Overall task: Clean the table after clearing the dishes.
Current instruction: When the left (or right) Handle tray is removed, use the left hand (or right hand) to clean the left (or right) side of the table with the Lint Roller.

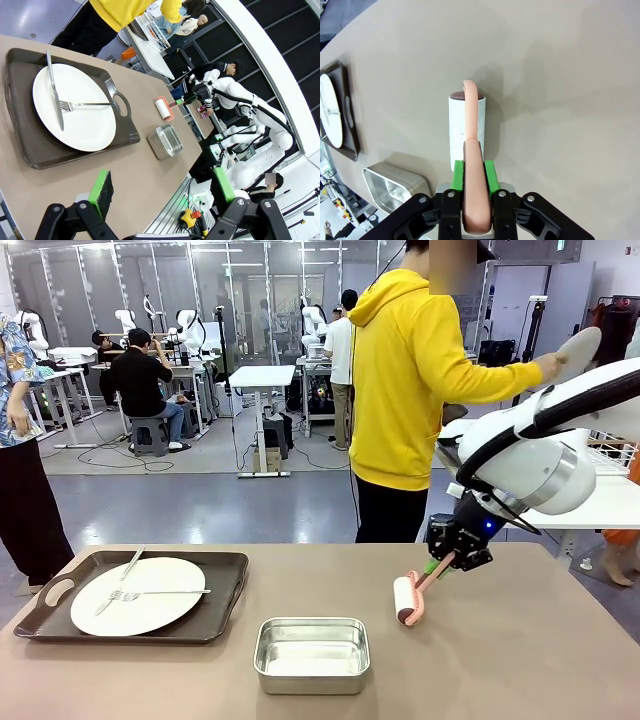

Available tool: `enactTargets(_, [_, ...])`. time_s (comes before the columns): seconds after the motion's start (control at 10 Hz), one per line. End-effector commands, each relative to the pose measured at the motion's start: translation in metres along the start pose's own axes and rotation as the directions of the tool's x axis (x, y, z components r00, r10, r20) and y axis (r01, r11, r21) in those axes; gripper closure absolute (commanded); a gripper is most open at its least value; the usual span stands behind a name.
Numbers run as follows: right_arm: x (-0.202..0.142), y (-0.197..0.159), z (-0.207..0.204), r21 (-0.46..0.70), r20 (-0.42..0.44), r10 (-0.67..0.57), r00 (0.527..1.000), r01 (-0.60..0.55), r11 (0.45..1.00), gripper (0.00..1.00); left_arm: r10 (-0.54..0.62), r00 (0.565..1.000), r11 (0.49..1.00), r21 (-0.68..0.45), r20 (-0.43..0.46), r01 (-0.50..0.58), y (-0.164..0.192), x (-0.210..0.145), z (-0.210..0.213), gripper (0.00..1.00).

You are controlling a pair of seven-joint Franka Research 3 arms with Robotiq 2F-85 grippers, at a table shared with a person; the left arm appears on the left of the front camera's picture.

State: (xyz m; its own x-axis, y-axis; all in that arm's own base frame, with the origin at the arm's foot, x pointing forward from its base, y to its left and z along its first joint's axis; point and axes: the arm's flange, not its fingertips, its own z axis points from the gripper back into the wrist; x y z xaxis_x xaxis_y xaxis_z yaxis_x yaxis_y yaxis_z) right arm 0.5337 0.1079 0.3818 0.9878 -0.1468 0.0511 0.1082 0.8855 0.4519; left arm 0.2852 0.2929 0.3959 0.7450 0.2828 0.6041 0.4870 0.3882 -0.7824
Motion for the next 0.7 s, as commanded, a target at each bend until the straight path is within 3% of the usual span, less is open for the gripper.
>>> enactTargets(0.0, [-0.0094,-0.0309,-0.0159,-0.180,0.015,-0.024,1.000,0.026,0.983,0.79,-0.010,1.000,1.000,-0.006,0.006,0.010,-0.0017,-0.0013,0.0026,0.00])
enactTargets(0.6, [-0.0135,-0.0251,-0.0105,-0.421,0.081,-0.093,0.992,0.119,0.899,0.79,-0.010,1.000,1.000,-0.006,0.006,0.010,-0.0017,-0.0013,0.0026,0.00])
